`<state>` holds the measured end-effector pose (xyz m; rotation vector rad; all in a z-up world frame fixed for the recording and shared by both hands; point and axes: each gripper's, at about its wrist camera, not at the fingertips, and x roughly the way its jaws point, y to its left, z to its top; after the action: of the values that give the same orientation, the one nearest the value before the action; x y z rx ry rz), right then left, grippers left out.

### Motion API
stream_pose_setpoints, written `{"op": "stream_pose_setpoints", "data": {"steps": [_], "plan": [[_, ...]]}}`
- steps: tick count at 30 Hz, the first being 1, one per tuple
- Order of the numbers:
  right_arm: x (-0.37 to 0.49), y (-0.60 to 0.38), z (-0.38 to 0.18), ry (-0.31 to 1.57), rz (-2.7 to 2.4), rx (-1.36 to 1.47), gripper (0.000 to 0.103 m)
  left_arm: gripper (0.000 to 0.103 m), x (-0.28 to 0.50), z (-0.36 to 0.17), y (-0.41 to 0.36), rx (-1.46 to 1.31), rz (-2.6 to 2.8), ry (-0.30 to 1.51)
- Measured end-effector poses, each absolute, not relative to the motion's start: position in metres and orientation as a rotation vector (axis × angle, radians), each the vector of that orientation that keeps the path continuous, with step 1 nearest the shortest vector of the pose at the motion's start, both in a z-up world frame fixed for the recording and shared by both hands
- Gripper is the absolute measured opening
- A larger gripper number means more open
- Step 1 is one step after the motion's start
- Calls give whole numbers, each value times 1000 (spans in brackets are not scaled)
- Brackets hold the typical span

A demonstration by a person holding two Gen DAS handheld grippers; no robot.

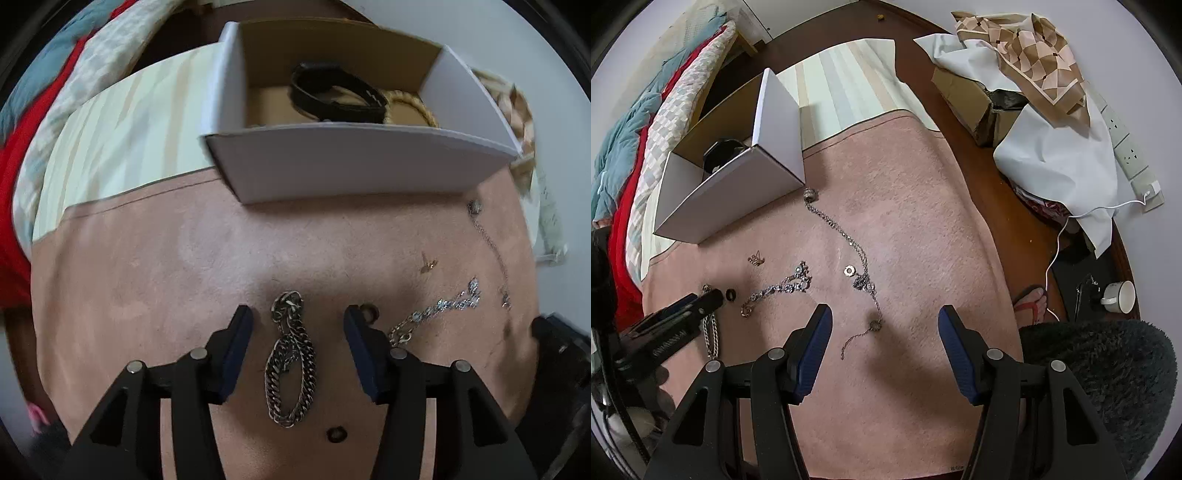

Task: Organize jewelry

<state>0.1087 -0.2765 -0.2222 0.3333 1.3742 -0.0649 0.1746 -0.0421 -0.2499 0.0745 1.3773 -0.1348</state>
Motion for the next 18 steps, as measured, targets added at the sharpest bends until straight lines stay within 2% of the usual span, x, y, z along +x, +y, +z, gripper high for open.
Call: {"op": "stream_pose_setpoints", "data": {"steps": [1, 2, 3, 9, 14, 15, 16, 18], "plan": [[110, -277, -222, 1374, -66, 333, 62, 43, 174, -250, -43, 77, -138, 1370], [111, -277, -222, 1372, -65, 332, 62, 33, 172, -249, -43, 73, -142, 1351], [112, -277, -221, 1369, -65, 331, 62, 10, 172, -248, -43, 72, -142, 1345], [118, -273, -220, 1355, -23, 360, 62, 6, 164, -238, -23, -39, -158, 1335], [127, -247, -229, 1355, 70, 368, 52, 6, 146, -217, 3, -105, -161, 1300], [129, -241, -232, 1355, 76, 360, 52, 5, 142, -214, 8, -114, -156, 1294], [131, -235, -234, 1354, 76, 347, 52, 0, 138, -211, 13, -124, -152, 1287], [134, -225, -240, 1351, 80, 324, 51, 0, 132, -207, 18, -133, -149, 1279]]}}
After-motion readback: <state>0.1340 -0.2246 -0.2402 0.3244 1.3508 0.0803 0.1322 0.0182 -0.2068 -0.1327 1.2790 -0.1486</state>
